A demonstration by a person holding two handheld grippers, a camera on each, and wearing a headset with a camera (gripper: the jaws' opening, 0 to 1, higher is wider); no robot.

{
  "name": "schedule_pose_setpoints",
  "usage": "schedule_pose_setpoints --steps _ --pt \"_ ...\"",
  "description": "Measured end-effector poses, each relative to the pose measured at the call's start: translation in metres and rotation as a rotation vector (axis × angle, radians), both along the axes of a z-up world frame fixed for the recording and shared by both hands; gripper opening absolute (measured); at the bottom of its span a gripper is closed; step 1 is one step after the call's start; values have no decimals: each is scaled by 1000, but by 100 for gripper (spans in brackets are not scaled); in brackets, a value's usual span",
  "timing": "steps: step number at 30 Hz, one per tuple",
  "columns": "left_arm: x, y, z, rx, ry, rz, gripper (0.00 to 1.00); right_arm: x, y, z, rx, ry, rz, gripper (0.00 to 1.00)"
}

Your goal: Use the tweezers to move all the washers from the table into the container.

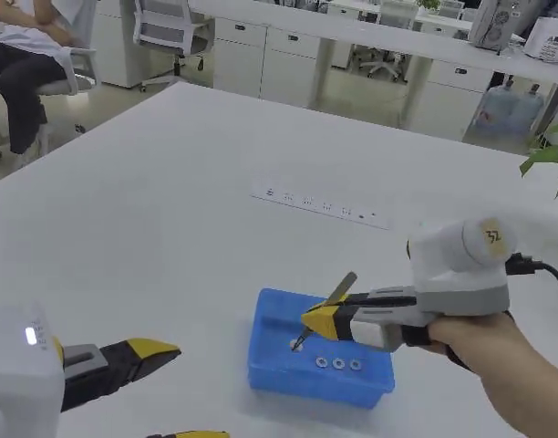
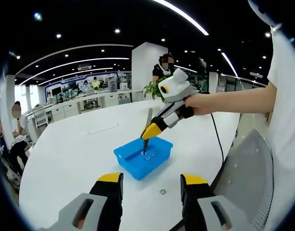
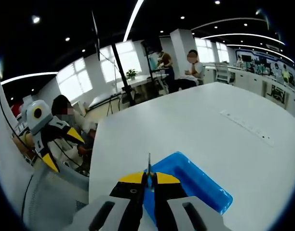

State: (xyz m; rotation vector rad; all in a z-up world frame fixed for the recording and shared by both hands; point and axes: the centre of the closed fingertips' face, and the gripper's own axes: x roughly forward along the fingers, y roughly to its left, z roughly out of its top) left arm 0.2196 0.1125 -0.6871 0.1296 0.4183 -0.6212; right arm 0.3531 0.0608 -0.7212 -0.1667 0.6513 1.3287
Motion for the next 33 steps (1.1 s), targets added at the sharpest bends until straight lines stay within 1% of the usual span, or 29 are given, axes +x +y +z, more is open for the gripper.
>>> schedule_pose_setpoints --steps 1,2,4,7,9,10,12,15,16,18,22,25,30,33 --pt "0 0 0 -1 0 0 47 4 -2 -5 -19 16 -19 3" --pt "0 -1 0 -1 1 -3 47 7 -2 -8 -33 16 -26 3" --pt "0 -1 0 3 -2 -5 47 15 0 -13 -38 8 -28 3" --pt "-1 0 1 -5 -2 1 46 21 3 -22 -54 22 -33 3" --pt "0 1 0 -1 0 4 46 25 3 -32 -86 35 -37 3" --pt "0 1 1 2 -2 4 46 26 3 -37 -101 39 -38 3" --pt "1 2 3 -4 -9 8 46 25 4 -41 -112 45 -33 3" --pt "1 3 3 -6 -10 14 46 21 5 -45 -123 53 -26 3" --pt "1 4 2 -3 -8 17 46 20 4 -47 -136 54 -23 3" --pt "0 5 1 -3 -4 19 46 20 3 -49 -150 44 -19 3" --pt "-4 7 -2 0 7 22 46 26 -2 -52 -177 35 -27 3" --pt "-3 11 -8 2 9 23 46 27 -3 -52 -177 33 -24 3" --pt "1 10 -3 0 -3 21 46 28 -3 -56 -190 29 -15 3" --pt "1 8 -1 1 -5 17 46 28 -4 -56 -189 27 -19 3"
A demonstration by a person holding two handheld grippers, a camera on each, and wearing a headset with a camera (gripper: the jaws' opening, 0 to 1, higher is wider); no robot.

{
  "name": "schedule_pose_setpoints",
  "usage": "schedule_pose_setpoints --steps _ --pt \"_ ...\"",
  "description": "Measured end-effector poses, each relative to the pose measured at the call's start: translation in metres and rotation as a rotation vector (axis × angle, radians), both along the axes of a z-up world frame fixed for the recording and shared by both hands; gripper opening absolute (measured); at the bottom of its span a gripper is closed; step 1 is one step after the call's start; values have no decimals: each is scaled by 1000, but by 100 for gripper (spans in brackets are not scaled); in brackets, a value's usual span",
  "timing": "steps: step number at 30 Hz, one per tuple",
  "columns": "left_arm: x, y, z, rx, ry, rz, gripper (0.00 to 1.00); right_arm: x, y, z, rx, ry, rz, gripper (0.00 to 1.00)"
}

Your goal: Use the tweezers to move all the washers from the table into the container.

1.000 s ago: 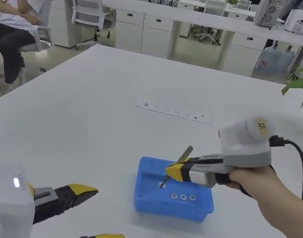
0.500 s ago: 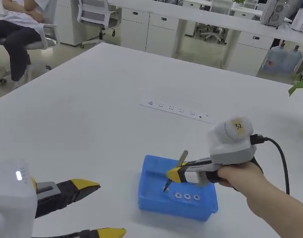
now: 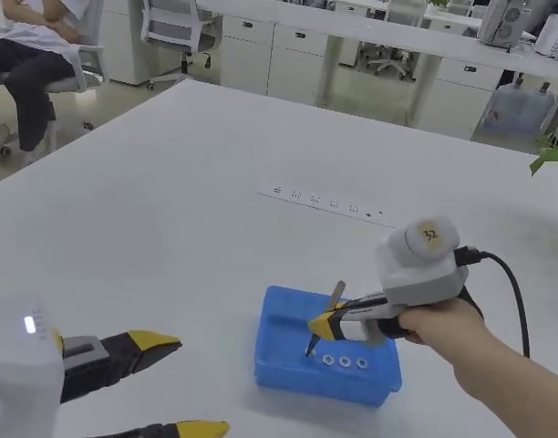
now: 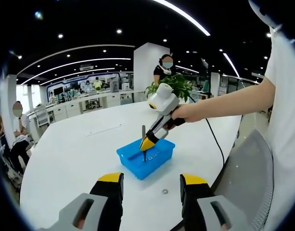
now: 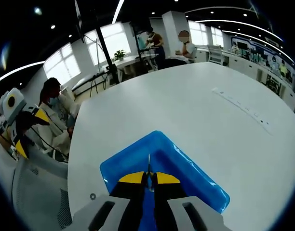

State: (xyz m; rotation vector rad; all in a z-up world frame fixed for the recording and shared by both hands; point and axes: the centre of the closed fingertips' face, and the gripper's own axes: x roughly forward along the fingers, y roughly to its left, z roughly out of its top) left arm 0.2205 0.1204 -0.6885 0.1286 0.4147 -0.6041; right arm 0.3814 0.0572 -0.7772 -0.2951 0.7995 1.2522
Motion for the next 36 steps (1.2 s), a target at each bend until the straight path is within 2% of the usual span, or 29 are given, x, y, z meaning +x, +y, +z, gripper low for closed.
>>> schedule_pose_setpoints --steps 6,13,17,22,26,30,36 --pt "-3 0 -1 1 7 0 46 1 -4 3 5 -8 -18 3" --pt "-3 3 -1 1 8 10 46 -7 -6 19 61 -14 -38 3" --pt "-2 1 -1 2 8 3 46 -20 -5 31 81 -30 -32 3" --pt "-2 -2 -1 1 8 -7 46 -31 0 50 142 -43 -26 3" --pt "-2 -2 -2 2 10 -11 46 -53 8 61 186 -33 19 3" --pt "-2 -2 -3 3 12 -13 46 -78 14 56 190 -9 83 3" --pt "-3 -6 -3 5 13 -21 45 -100 17 31 141 11 125 3"
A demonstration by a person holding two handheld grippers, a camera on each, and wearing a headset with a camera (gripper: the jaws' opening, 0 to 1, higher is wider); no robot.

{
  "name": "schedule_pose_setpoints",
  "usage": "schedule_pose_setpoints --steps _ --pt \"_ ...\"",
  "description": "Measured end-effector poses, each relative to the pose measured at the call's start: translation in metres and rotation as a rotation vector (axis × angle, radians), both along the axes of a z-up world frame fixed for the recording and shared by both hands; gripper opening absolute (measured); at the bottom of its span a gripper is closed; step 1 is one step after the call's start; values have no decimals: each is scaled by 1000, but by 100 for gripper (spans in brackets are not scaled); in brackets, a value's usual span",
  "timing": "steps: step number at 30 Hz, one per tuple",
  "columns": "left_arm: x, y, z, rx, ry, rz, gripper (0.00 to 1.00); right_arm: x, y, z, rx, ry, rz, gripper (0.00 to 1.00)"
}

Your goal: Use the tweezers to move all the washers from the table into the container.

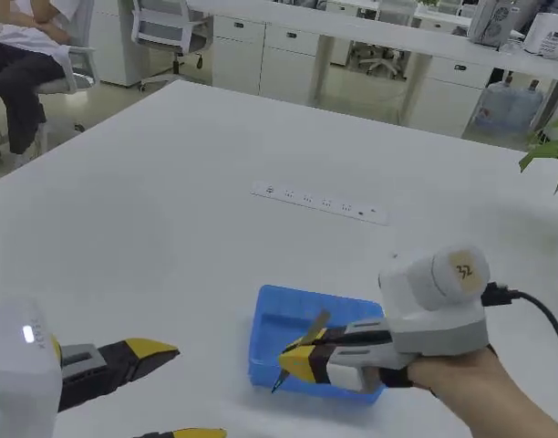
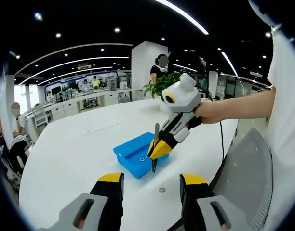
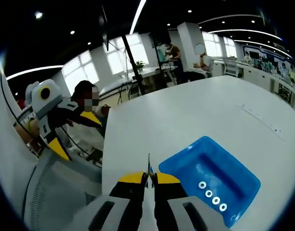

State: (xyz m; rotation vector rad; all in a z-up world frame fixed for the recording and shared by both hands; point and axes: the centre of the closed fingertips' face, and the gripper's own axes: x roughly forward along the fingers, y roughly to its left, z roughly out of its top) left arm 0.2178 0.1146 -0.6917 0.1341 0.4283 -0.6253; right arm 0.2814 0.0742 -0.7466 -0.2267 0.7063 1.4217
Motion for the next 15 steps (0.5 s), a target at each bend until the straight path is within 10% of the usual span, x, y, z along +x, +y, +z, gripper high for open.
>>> schedule_pose_setpoints --steps 15 --pt "-3 -3 1 3 2 -3 45 -26 3 -35 -76 -22 61 4"
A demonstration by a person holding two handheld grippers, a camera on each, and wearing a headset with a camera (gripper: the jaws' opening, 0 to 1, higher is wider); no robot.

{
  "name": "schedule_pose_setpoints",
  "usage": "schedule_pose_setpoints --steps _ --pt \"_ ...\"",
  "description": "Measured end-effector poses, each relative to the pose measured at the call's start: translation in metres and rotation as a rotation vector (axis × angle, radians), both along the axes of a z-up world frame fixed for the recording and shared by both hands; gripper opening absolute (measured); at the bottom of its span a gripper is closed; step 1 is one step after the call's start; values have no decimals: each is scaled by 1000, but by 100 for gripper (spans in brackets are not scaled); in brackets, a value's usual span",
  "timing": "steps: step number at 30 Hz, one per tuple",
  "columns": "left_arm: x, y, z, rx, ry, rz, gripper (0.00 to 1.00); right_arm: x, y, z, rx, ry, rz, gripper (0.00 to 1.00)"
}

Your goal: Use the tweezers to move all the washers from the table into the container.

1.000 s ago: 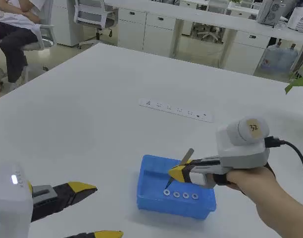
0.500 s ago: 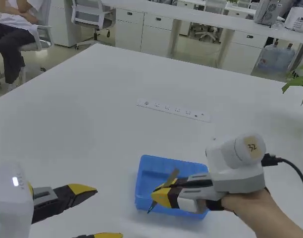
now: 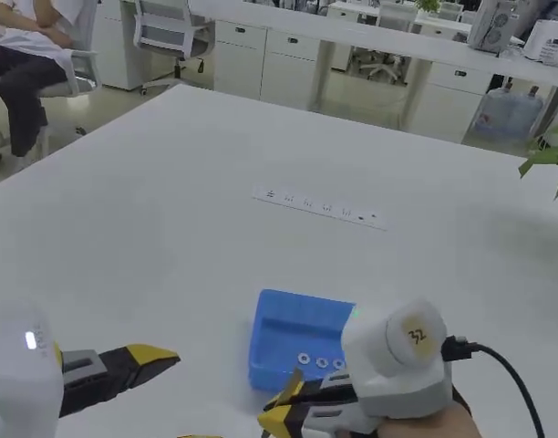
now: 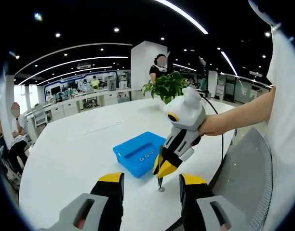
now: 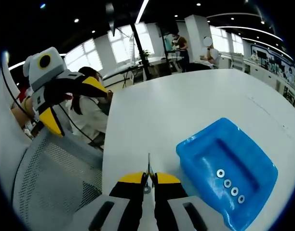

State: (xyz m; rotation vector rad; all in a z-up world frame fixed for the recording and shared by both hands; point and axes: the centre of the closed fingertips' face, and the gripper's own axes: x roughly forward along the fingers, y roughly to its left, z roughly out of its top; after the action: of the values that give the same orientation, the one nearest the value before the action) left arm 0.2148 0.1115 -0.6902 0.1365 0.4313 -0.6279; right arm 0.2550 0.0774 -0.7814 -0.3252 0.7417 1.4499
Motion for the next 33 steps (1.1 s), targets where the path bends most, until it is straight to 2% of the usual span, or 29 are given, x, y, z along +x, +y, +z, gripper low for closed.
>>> schedule_pose_setpoints --steps 5,7,11,15,20,24,28,33 --pt "0 -1 0 -1 0 -3 45 -5 0 -6 -38 -27 46 4" --pt "0 -1 0 1 -1 -5 45 -6 2 -5 -29 -17 48 4" --pt "0 -1 0 0 -2 -7 44 -5 2 -5 -35 -36 56 4" --pt "0 -1 0 3 -2 -8 44 -5 2 -5 -44 -77 80 3" --pt "-1 0 0 5 -2 -6 44 -3 0 -3 -47 -74 66 3" --pt "-1 2 0 3 -2 -2 44 3 -1 12 -16 -81 44 3" --pt "-1 4 -1 3 -1 2 44 19 1 34 39 -99 4 3" --pt "-1 5 -1 4 -4 3 44 39 0 55 84 -113 -40 3"
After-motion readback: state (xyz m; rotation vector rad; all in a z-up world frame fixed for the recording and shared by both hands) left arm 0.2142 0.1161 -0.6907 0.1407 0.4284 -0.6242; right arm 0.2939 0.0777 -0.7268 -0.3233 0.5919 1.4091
